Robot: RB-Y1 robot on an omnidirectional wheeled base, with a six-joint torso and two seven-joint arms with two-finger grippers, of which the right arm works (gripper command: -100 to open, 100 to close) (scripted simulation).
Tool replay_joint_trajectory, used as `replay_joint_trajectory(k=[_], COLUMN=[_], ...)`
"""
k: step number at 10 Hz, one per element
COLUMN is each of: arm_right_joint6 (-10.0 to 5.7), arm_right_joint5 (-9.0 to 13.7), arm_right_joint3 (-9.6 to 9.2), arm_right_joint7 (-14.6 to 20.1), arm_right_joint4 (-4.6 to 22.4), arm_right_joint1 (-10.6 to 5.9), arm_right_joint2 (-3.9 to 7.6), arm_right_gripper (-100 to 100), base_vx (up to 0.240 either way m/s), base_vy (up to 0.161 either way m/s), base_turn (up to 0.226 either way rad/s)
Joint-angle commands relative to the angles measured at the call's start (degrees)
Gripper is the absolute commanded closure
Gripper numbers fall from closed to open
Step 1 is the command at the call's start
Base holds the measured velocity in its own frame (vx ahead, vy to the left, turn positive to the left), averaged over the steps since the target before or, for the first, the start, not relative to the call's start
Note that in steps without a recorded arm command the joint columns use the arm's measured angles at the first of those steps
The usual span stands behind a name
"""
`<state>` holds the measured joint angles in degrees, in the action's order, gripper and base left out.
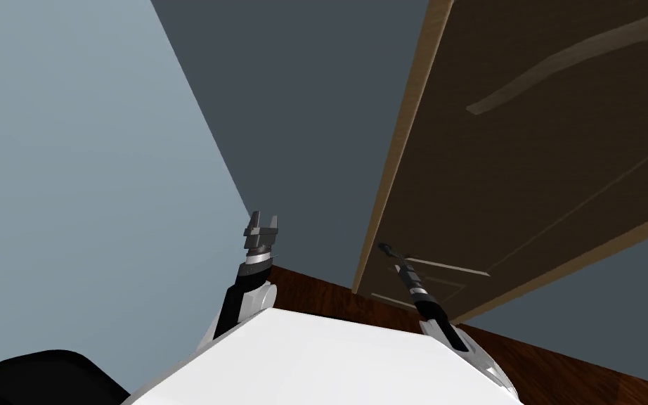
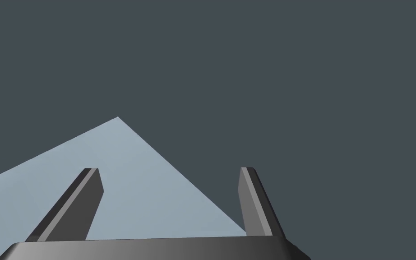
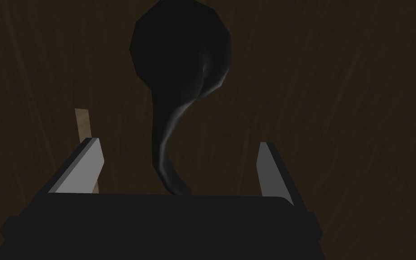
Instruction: Pull the door open
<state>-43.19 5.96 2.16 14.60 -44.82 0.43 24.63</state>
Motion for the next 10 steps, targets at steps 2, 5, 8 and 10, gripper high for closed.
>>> replay_joint_trajectory(k=[2, 5, 8, 10], arm_right_joint6=[0.14, 0.11, 0.11, 0.11], arm_right_joint5=[0.2, 0.2, 0.2, 0.2], arm_right_joint3=[0.63, 0.66, 0.66, 0.66], arm_right_joint7=[-0.5, -0.5, -0.5, -0.5], arm_right_joint4=[0.9, 1.0, 1.0, 1.0], arm_right_joint1=[-0.56, -0.63, -0.63, -0.63], arm_right_joint2=[-0.31, -0.33, -0.33, -0.33], arm_right_gripper=[-100, 100, 100, 100], base_vx=[0.2, 0.084, -0.022, -0.004], base_vy=[-0.057, -0.022, 0.003, 0.0], base_turn=[0.048, 0.013, -0.001, -0.001])
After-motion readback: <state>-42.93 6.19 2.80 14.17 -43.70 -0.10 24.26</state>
